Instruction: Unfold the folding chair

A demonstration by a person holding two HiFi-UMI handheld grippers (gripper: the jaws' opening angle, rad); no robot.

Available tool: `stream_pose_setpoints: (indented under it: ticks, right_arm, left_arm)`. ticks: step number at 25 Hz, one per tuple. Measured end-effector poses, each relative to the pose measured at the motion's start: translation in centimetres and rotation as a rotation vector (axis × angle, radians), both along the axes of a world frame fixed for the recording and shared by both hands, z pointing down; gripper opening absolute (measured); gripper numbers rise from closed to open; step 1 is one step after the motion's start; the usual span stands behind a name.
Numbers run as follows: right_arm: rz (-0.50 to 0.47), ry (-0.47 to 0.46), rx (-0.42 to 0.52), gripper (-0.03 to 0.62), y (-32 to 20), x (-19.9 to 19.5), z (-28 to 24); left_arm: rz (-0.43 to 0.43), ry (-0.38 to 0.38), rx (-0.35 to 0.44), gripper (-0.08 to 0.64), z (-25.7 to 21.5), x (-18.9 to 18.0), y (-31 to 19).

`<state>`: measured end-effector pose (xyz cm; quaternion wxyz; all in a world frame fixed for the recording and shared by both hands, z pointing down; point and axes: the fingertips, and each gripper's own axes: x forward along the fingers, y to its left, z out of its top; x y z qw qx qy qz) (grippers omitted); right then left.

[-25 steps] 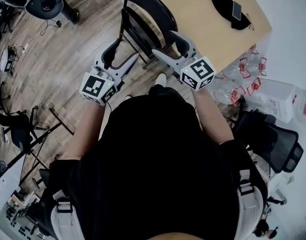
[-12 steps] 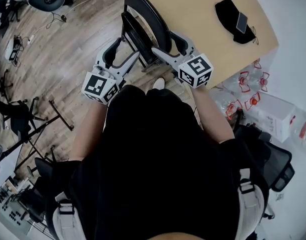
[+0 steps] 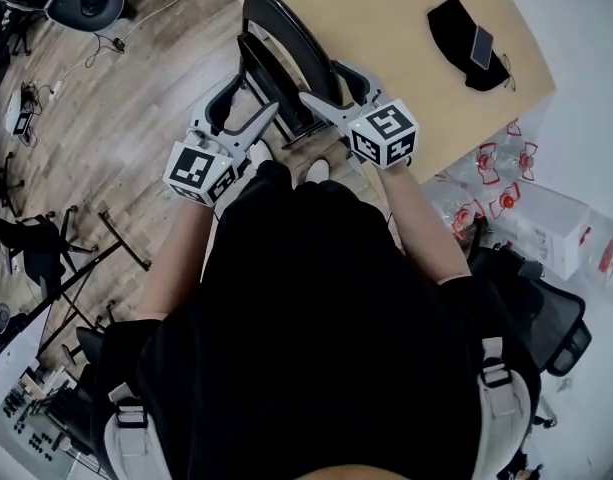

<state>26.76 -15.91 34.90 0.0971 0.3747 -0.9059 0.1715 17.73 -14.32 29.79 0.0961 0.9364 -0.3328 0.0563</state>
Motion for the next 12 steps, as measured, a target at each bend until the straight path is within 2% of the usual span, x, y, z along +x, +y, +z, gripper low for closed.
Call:
stream_pose_setpoints:
  ticks: [5,12]
  right_arm:
    - [0.031,0.053,-0.040,0.347,-2.5,-0.1,1.5]
    - [0.066,0.174,-0.151,0.347,-6.0,0.0,5.4]
  left_arm:
    - [0.048,-0.014,0.007,0.295,0.2,-0.1,-2.4]
    - [0.103,-0.019,0.004,0.293,0.7,-0.6,-5.9]
